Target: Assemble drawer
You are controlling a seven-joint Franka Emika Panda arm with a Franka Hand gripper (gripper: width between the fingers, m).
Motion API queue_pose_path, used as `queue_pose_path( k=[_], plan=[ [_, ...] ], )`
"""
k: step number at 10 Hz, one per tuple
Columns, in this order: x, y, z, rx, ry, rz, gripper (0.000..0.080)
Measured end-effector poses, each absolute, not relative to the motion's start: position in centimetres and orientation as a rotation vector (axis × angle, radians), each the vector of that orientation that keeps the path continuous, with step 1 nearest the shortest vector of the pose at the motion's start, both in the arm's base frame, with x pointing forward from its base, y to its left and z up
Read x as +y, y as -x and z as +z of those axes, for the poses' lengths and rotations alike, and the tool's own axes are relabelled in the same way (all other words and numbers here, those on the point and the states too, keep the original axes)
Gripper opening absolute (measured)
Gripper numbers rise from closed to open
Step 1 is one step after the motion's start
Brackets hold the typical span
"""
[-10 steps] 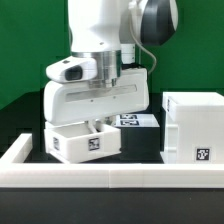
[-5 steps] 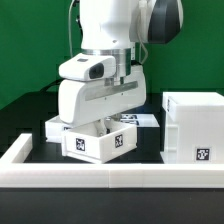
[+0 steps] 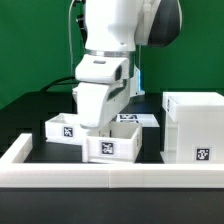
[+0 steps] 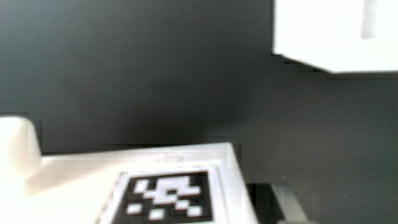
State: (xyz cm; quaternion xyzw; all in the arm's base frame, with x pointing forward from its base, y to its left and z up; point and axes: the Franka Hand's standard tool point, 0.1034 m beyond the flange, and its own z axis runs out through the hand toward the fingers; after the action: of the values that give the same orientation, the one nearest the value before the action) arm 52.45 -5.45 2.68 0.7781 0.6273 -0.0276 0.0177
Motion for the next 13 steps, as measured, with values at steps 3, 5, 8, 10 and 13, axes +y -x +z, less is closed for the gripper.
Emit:
queue_pose_path(
  k=[3,5,8,10,13],
  plan=[
    [-5.8,-52.3,2.5,2.002,-2.373,-0.097,0.0074],
    [-4.7,-52.8,2.1,2.063,-2.292,-0.109,0.0074],
    [-4.6,-52.9,1.9,2.079,-2.282,-0.129,0.0074],
    [-4.6,-52.9,1.8,2.084,-2.277,-0.130,0.0074],
    [-3.8,-53.1,1.3,2.115,-2.251,-0.145,0.0074]
  ],
)
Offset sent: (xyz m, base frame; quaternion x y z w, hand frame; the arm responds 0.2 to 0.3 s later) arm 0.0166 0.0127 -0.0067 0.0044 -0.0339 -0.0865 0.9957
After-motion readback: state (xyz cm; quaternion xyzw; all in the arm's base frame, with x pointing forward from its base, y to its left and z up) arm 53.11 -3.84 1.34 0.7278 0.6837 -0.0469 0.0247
